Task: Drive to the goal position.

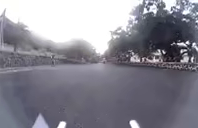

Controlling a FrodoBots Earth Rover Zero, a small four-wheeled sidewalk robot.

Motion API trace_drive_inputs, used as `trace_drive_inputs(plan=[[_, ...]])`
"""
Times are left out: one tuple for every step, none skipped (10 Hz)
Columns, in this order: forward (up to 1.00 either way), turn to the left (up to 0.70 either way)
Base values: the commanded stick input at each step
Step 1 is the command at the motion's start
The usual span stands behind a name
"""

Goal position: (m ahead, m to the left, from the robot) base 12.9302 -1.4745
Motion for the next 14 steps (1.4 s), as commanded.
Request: trace_drive_inputs(plan=[[0.7,0.0],[0.7,0.0],[0.7,0.0],[0.7,0.0],[0.7,0.0],[0.7,0.0],[0.7,0.0],[0.7,0.0],[0.7,0.0],[0.7,0.0],[0.7,0.0],[0.7,0.0],[0.7,0.0],[0.7,0.0]])
